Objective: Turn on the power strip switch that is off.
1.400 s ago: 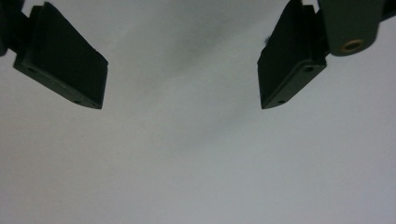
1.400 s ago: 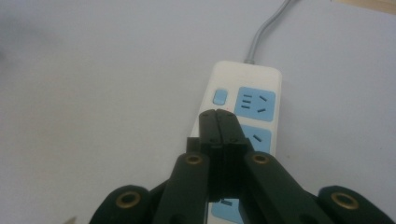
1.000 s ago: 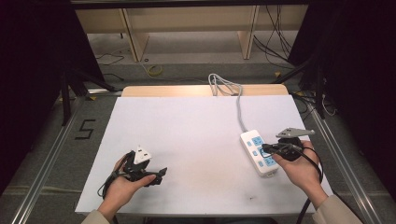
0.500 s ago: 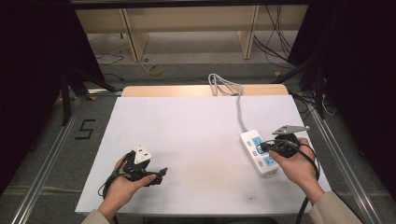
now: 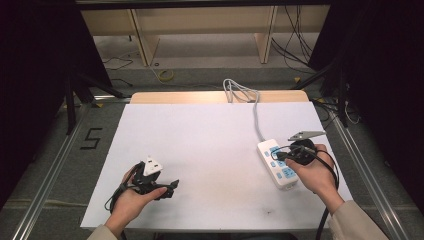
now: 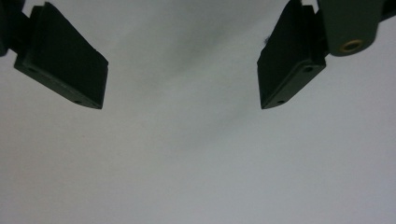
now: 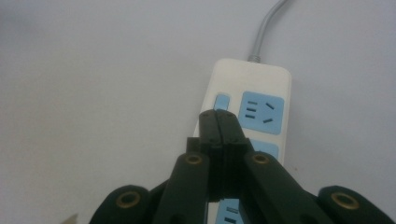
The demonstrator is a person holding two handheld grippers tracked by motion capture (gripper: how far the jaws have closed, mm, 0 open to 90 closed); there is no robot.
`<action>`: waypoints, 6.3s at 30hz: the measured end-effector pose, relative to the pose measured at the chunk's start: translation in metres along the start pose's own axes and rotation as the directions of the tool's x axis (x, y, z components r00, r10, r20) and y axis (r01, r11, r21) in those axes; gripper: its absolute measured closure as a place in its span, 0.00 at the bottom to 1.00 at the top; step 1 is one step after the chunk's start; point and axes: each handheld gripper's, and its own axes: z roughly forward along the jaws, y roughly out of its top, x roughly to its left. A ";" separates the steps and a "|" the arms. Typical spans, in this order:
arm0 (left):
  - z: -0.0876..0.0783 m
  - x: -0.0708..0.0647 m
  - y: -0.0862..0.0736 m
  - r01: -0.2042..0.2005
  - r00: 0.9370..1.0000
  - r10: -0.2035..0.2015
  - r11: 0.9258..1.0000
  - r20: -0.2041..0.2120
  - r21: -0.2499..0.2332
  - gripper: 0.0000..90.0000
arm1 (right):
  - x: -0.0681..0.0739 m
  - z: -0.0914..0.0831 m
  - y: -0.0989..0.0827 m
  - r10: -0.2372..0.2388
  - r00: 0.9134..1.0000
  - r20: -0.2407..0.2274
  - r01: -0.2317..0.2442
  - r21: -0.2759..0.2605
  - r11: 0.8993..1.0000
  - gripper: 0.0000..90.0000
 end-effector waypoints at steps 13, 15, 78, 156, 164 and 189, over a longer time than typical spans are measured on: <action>0.002 -0.002 0.001 -0.005 1.000 0.005 1.000 0.009 0.002 0.18 | 0.000 0.006 0.010 0.013 1.000 -0.004 -0.013 0.039 0.999 1.00; 0.002 -0.002 0.001 -0.007 1.000 0.007 1.000 0.011 0.002 0.18 | 0.001 0.007 0.011 0.013 1.000 -0.007 -0.013 0.046 0.999 1.00; 0.003 -0.004 0.002 -0.011 1.000 0.011 1.000 0.015 -0.002 0.18 | -0.001 0.044 0.020 0.001 1.000 -0.013 0.003 0.287 0.958 1.00; 0.001 -0.005 0.002 -0.019 1.000 0.019 1.000 0.011 -0.001 0.18 | 0.001 0.048 0.019 0.047 0.999 0.013 -0.048 0.309 0.950 1.00; 0.002 -0.005 0.002 -0.018 1.000 0.018 1.000 0.013 -0.001 0.18 | 0.001 0.049 0.019 0.055 0.998 0.015 -0.057 0.315 0.947 1.00; 0.002 -0.005 0.002 -0.020 1.000 0.020 1.000 0.012 0.001 0.18 | 0.002 0.049 0.019 0.051 0.999 0.020 -0.055 0.315 0.948 1.00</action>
